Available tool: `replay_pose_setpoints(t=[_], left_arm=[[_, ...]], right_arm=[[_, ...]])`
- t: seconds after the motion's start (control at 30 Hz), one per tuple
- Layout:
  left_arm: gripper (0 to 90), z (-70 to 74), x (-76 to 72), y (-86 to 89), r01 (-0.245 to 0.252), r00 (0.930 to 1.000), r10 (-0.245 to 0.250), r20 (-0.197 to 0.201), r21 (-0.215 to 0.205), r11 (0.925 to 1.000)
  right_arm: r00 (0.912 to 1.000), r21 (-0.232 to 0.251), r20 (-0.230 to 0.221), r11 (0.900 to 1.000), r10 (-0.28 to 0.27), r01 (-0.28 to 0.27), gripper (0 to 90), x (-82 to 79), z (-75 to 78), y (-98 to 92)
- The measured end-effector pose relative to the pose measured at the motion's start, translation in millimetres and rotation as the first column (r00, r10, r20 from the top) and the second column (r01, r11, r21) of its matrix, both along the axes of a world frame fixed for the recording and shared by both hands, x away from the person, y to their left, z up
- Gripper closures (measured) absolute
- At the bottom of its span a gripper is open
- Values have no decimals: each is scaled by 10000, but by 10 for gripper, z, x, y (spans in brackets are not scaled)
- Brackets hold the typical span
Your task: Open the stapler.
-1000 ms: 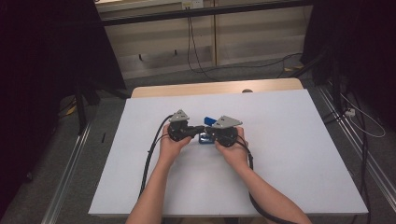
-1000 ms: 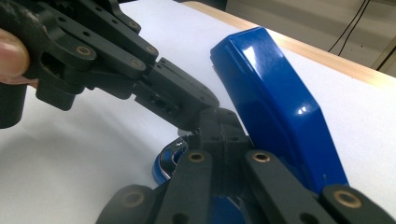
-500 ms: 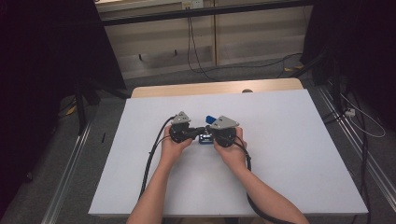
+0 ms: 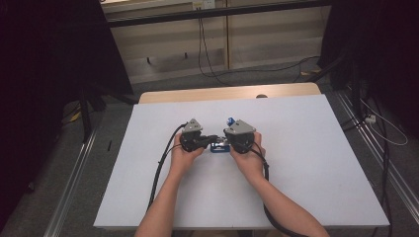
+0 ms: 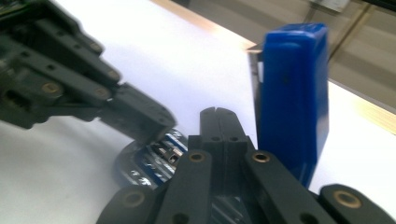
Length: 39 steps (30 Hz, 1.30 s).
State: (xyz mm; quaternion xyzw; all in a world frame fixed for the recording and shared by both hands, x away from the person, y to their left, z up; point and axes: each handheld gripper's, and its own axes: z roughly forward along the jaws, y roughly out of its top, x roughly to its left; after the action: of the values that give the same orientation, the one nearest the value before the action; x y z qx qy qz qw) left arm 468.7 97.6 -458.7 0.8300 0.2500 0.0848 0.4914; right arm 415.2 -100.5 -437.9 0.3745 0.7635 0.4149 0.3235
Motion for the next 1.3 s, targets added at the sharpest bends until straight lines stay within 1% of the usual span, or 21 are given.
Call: replay_pose_setpoints(t=[0.13, 0.23, 0.27, 0.3, 0.37, 0.4, 0.47, 0.5, 0.6, 0.67, 0.73, 0.87, 0.93, 0.97, 1.03, 1.07, 1.1, 1.17, 1.2, 1.27, 1.3], left_arm=[[900, -1, -2, -2, 43, 10000, -43, 11, -8, 10000], [900, -2, -2, -1, 55, 10000, -55, 11, -1, 10000], [900, 0, -3, -1, 57, 10000, -58, 45, 45, 10000], [900, 1, -5, -4, 88, 10000, -88, 34, 44, 10000], [900, -2, 0, 0, 122, 9999, -122, 29, 15, 9999], [900, -2, 0, 0, 126, 9999, -126, 22, 6, 9999], [900, 2, -1, -2, 116, 9999, -116, 8, 45, 9999], [900, 4, -4, -3, 85, 10000, -85, -1, 82, 9999], [900, 11, -6, -10, 68, 9999, -70, 115, 176, 9998], [900, 4, -8, -7, 48, 10000, -48, 0, 64, 10000], [900, 5, -7, -7, 33, 10000, -33, -3, 85, 10000], [900, 6, -11, -12, 39, 10000, -40, 71, 106, 9999], [900, 10, -10, -12, 60, 9998, -63, 175, 203, 9998], [900, 14, -12, -13, 58, 9998, -63, 194, 272, 9996], [900, 10, -11, -12, 41, 9999, -44, 156, 193, 9998], [900, 10, -9, -12, 41, 9999, -44, 127, 177, 9998], [900, 10, -8, -12, 58, 9999, -60, 111, 181, 9998], [900, 7, -12, -17, 73, 9999, -75, 90, 171, 9998], [900, 11, -14, -23, 81, 9998, -85, 176, 254, 9996], [900, 19, -23, -41, 76, 9995, -88, 297, 404, 9992], [900, 16, -24, -43, 54, 9996, -64, 261, 382, 9993]], right_arm=[[9999, 98, -122, 10000, -8, 10, 900, 8, 22, -43], [9999, -42, -120, 10000, -74, 74, 900, -3, 24, -30], [9998, -146, -44, 9997, -190, 190, 900, -5, 27, -27], [9985, -505, 163, 9973, -520, 527, 900, -6, 32, -49], [9982, -426, 114, 9973, -595, 600, 900, 2, 32, -83], [9980, -235, 20, 9977, -628, 629, 900, 9, 39, -129], [9983, -295, -79, 9979, -576, 573, 900, -2, 48, -161], [9983, -512, -7, 9970, -580, 579, 900, -16, 45, -179], [9984, -330, -56, 9979, -564, 562, 900, -11, 44, -195], [9983, -453, -40, 9973, -585, 583, 900, -13, 45, -186], [9984, -444, -16, 9974, -572, 571, 900, -13, 42, -189], [9988, -490, -35, 9976, -493, 490, 900, -3, 45, -198], [9985, -643, -31, 9965, -541, 538, 900, -5, 46, -213], [9980, -540, -105, 9966, -629, 622, 900, -3, 38, -268], [9973, -471, -153, 9963, -724, 716, 900, 0, 35, -302], [9980, -95, -264, 9984, -568, 566, 900, -1, 28, -365], [9980, -95, -264, 9984, -568, 566, 900, -1, 28, -365], [9986, -345, -209, 9983, -477, 470, 900, -22, 33, -363], [9984, -420, -222, 9978, -526, 517, 900, -27, 35, -357], [9981, -318, -233, 9979, -565, 558, 900, -24, 32, -362], [9980, -372, -240, 9976, -591, 582, 900, -23, 28, -365]])
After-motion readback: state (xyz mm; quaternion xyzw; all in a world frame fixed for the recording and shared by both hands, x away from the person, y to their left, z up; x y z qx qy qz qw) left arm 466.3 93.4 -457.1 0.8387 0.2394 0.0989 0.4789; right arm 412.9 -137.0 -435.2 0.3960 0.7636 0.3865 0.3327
